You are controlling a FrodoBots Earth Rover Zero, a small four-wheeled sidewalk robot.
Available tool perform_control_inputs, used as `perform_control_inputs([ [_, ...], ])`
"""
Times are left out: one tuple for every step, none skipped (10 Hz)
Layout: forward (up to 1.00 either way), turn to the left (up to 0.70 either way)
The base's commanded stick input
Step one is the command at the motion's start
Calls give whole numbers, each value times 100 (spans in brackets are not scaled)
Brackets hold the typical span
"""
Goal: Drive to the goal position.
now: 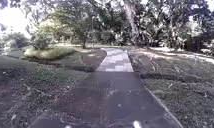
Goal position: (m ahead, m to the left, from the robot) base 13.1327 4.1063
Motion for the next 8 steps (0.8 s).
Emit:
perform_control_inputs([
  [0, -50],
  [0, -22],
  [0, 0],
  [0, 0],
  [0, 0],
  [0, 0],
  [0, 0],
  [0, 0],
])
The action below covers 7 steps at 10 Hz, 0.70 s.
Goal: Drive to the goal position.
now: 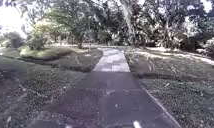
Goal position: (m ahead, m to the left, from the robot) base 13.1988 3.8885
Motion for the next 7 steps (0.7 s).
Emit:
perform_control_inputs([
  [0, 0],
  [0, 0],
  [0, 0],
  [50, 0],
  [50, 0],
  [50, -19],
  [50, -50],
])
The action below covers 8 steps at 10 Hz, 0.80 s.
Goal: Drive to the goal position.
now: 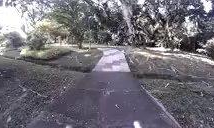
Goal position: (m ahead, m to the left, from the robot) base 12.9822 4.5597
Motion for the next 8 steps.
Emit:
perform_control_inputs([
  [50, -50],
  [50, -50],
  [50, -22],
  [50, 0],
  [50, 0],
  [50, 0],
  [50, 0],
  [50, 0],
])
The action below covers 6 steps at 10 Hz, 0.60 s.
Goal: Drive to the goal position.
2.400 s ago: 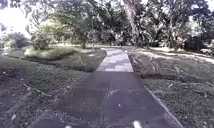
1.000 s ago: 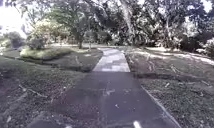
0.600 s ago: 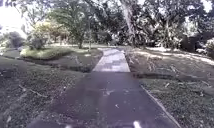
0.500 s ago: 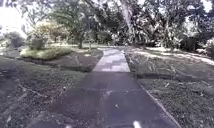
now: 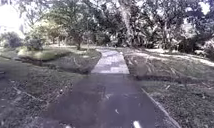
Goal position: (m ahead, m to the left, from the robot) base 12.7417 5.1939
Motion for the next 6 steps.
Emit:
perform_control_inputs([
  [50, 0],
  [50, 0],
  [50, 0],
  [50, 0],
  [50, 0],
  [50, 0],
])
